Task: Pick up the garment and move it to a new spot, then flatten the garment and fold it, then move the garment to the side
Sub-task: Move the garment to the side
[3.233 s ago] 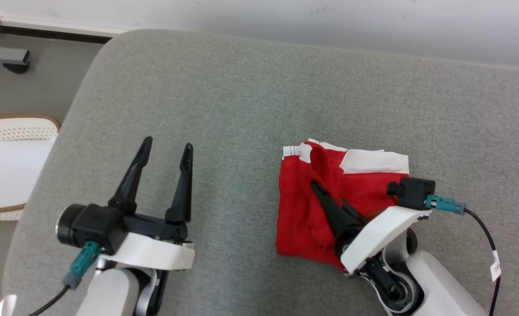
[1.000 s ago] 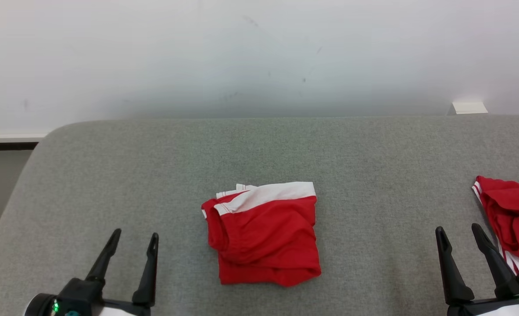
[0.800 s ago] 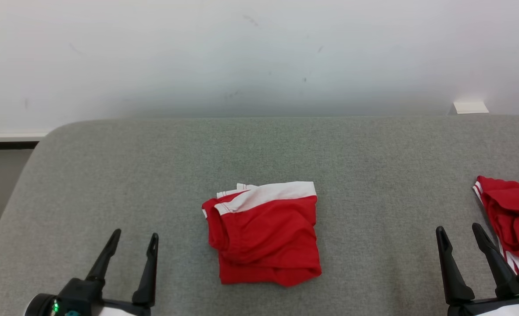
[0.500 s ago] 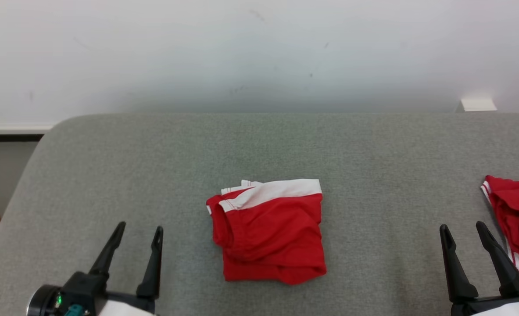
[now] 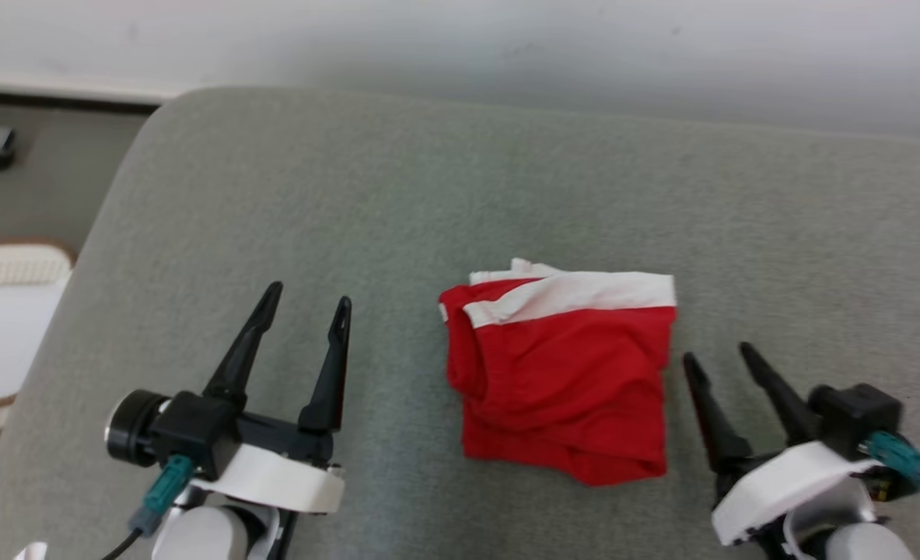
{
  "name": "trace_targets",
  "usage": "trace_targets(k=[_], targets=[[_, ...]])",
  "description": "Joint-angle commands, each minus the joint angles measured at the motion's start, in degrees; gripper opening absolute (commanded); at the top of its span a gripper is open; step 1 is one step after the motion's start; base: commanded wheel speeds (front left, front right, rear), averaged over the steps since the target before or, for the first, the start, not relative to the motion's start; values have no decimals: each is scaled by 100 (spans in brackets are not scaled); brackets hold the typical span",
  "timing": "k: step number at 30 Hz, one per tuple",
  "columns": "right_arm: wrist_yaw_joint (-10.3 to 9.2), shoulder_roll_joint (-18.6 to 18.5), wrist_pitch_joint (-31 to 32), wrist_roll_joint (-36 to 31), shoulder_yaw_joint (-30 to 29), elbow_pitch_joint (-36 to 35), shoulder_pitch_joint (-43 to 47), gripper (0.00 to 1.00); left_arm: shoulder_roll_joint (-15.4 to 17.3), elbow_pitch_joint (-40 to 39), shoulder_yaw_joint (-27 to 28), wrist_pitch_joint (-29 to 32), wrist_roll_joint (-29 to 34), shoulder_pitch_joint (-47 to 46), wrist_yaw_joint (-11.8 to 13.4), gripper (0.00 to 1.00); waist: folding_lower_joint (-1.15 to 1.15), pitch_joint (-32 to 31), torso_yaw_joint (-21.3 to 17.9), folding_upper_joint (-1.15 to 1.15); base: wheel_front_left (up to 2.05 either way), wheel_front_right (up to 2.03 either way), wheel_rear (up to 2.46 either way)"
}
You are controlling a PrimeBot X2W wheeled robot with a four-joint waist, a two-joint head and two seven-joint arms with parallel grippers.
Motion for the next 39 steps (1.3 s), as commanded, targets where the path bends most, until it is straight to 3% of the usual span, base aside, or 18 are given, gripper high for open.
trace_targets(k=[1,6,12,15,22,33,39], targets=[[-1,5,-40,98,121,214,-162,100,-19,53,1,-47,28,-105,-17,100,-1,287,299,0,0,0,0],[-1,47,63,368,509,812,-414,100,-103,214,-4,-83,6,-245,-46,100,-1,385,432,0,0,0,0],[-1,81,821,610,789,1575,-436,100,-175,244,48,-87,41,-309,-68,100,-1,413,473,0,0,0,0],[-1,91,1012,694,885,1573,-462,0,-191,244,77,-89,67,-274,-82,100,-1,389,435,0,0,0,0],[-9,-212,674,206,805,1011,-565,0,-111,243,217,-88,110,-156,-98,100,-1,267,20,0,0,0,0],[-9,-823,450,158,622,402,-57,0,94,116,309,-84,238,-85,-119,100,-1,164,-1538,0,0,0,0],[-9,-1054,377,273,393,413,-30,0,119,93,185,-72,303,-285,-176,100,-1,325,-2046,0,0,0,0]])
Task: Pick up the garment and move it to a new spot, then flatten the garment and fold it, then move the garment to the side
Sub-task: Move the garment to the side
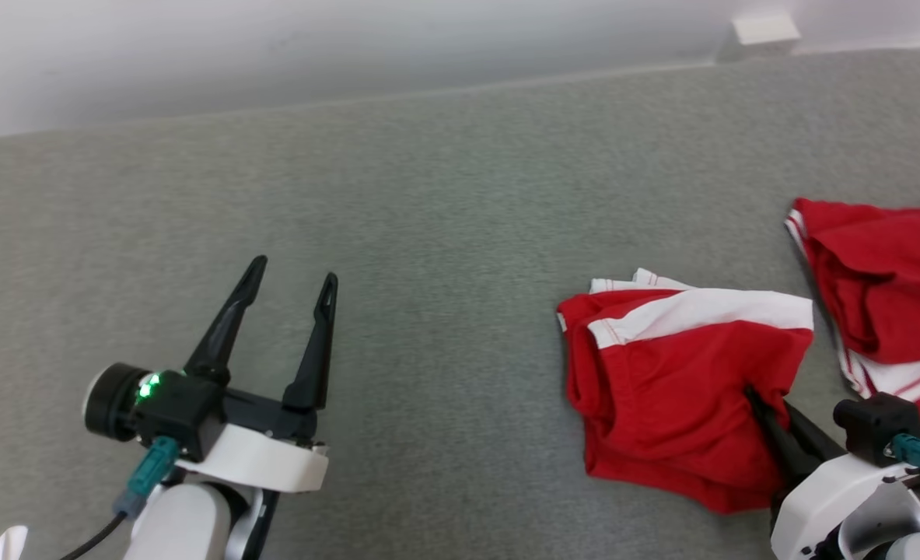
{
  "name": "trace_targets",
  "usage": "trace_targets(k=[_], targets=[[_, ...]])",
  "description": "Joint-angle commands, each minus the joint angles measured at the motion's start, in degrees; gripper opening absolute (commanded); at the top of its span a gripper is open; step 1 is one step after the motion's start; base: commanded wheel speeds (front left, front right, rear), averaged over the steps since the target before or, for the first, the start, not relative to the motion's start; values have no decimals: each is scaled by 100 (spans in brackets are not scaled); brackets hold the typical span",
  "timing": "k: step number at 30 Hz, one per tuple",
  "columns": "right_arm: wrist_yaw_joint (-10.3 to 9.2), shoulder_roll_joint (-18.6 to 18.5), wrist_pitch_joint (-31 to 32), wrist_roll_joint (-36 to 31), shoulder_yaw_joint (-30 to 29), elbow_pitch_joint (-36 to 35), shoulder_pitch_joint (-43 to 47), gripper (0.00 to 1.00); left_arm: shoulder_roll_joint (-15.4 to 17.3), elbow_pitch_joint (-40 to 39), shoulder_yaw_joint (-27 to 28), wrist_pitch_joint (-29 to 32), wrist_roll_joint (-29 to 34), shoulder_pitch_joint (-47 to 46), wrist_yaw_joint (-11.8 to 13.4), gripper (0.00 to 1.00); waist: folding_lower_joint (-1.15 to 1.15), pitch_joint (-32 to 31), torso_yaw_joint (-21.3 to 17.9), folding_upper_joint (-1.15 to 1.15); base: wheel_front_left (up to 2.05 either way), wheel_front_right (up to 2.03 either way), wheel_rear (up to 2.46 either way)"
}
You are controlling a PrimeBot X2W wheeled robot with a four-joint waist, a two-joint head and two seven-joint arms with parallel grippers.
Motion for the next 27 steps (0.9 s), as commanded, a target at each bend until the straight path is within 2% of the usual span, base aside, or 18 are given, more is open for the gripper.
trace_targets(k=[1,5,8,16,21,25,26,27], targets=[[-19,-60,-48,59,-48,14,-50,0,38,-10,-22,16,113,-91,-29,100,0,145,-344,0,0,0,0],[-19,-260,-121,-48,-75,20,-303,0,26,-48,-112,35,146,-238,-47,100,0,307,-430,0,0,0,0],[-19,-582,-180,-202,-232,62,-473,0,2,-88,-205,44,142,-368,-90,100,0,438,-403,0,0,0,0],[-19,-1516,-379,-441,-1127,292,-1107,0,-12,-187,-368,53,219,-747,-153,100,0,926,-201,0,0,0,0],[-18,-1848,-474,-658,-1636,879,-1472,0,-53,-195,-482,40,261,-967,-204,100,0,1214,-40,0,0,0,0],[-19,-1897,-710,-802,-1935,1538,-1750,0,-70,-167,-537,23,248,-1099,-218,100,0,1351,40,0,0,0,0],[-19,-1843,-736,-894,-2024,1729,-1792,11,-67,-161,-543,19,242,-1122,-225,100,0,1365,44,0,0,0,0],[-19,-1773,-804,-957,-2117,1877,-1838,40,-62,-146,-550,14,241,-1143,-232,100,0,1370,51,0,0,0,0]])
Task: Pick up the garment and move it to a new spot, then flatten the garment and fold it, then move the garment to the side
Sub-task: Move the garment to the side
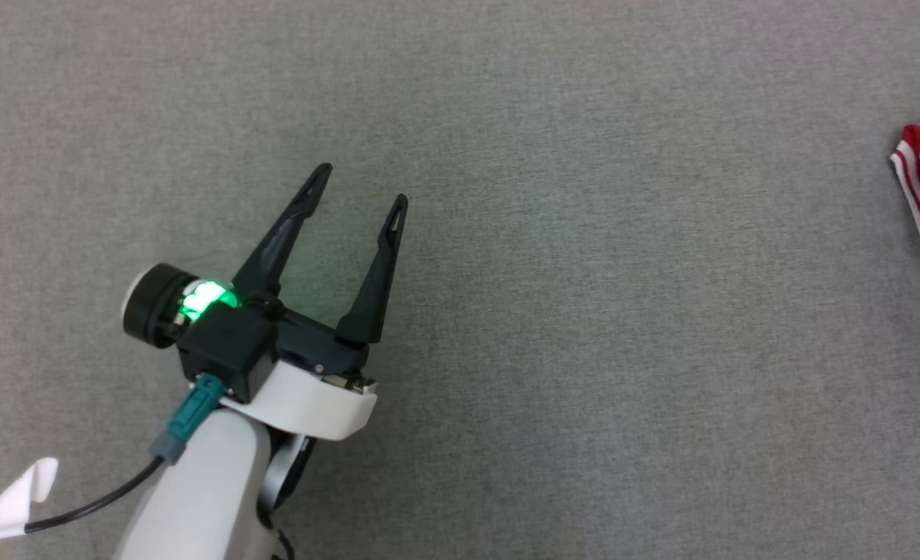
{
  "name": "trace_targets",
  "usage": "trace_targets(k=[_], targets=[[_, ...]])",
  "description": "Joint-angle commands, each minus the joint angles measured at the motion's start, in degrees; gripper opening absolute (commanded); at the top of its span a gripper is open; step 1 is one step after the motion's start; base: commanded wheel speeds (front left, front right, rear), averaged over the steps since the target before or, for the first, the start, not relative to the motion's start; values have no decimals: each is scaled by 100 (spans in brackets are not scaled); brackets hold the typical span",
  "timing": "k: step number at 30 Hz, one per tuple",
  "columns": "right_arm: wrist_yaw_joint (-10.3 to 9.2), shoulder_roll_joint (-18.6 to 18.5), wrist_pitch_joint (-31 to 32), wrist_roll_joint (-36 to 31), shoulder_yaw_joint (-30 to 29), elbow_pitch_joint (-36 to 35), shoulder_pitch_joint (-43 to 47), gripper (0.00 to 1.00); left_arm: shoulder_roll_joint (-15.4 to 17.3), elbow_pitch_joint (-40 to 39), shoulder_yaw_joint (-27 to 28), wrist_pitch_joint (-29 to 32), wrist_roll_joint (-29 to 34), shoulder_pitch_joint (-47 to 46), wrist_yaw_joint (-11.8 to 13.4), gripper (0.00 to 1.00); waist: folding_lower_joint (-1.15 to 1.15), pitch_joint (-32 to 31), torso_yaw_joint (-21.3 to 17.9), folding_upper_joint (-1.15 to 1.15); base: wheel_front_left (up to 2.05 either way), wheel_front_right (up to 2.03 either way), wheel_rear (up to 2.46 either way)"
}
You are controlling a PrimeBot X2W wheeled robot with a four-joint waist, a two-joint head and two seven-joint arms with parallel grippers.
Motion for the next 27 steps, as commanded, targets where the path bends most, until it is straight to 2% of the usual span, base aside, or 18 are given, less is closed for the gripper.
trace_targets(k=[1,9,15,16,21,27], targets=[[-18,155,-121,-135,-200,304,-134,100,33,16,-3,-26,12,-83,-13,100,-1,35,42,0,0,0,0],[-19,626,-476,-261,-793,1166,55,100,77,111,23,-46,-39,69,64,100,-1,-261,-3,0,0,0,0],[-19,1243,-1170,36,-1067,885,552,100,171,201,236,-43,-239,598,236,100,-1,-874,-230,0,0,0,0],[-19,1243,-1170,36,-1067,885,552,100,171,201,236,-43,-239,598,236,100,-1,-874,-230,0,0,0,0],[-19,1818,-1308,133,-988,-82,1139,100,237,138,445,-44,-344,1100,420,100,-1,-1303,-298,0,0,0,0],[-18,2601,-849,30,-684,-1692,1879,100,241,92,547,-8,-476,1538,582,100,-1,-1691,-148,0,0,0,0]])
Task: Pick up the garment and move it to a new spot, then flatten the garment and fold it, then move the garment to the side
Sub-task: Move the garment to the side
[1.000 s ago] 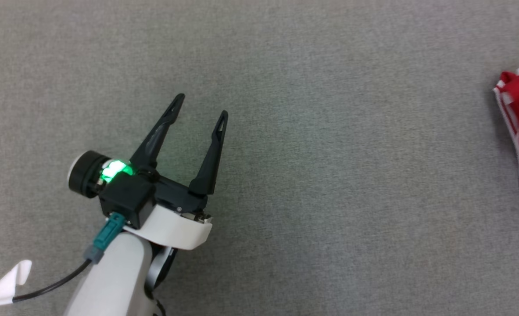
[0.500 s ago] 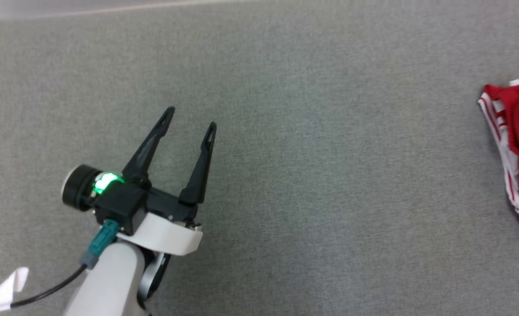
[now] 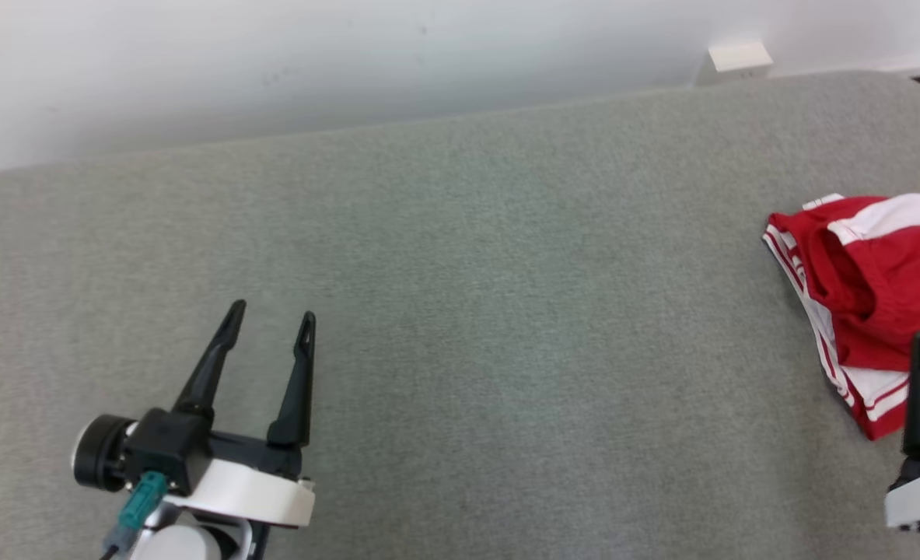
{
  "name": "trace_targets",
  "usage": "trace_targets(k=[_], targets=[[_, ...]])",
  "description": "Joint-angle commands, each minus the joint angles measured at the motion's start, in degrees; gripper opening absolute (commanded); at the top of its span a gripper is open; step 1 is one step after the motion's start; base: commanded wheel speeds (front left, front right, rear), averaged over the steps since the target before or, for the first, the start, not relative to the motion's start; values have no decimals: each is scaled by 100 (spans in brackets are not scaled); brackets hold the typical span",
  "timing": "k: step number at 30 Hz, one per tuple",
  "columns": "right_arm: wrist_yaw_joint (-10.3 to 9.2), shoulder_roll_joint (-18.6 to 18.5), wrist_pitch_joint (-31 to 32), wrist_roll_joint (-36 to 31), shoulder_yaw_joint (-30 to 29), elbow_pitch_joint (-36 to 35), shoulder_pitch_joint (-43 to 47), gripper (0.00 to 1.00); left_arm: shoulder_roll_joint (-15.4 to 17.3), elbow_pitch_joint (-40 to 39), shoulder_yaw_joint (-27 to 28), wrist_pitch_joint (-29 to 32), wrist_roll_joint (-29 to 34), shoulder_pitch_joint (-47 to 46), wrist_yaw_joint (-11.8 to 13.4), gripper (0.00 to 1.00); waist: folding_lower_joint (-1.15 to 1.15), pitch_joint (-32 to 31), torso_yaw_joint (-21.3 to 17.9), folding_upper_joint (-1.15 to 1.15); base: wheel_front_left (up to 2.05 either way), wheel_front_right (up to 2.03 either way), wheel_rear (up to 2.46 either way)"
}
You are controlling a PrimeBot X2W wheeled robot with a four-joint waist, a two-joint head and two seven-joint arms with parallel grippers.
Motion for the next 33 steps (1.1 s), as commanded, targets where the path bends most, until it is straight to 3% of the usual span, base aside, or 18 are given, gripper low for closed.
trace_targets(k=[1,7,14,33], targets=[[-17,92,120,-60,69,-283,186,100,20,-3,23,-7,-60,118,35,100,1,-187,141,0,0,0,0],[-17,367,580,-3,518,-1294,612,100,0,74,59,-16,-164,262,109,100,1,-397,552,0,0,0,0],[-17,451,814,-82,939,-1764,855,100,50,181,163,-38,-187,439,182,100,1,-605,953,0,0,0,0],[-17,518,1061,-66,998,-2142,1756,100,161,166,118,115,-175,1192,383,100,1,-1207,940,0,0,0,0]])
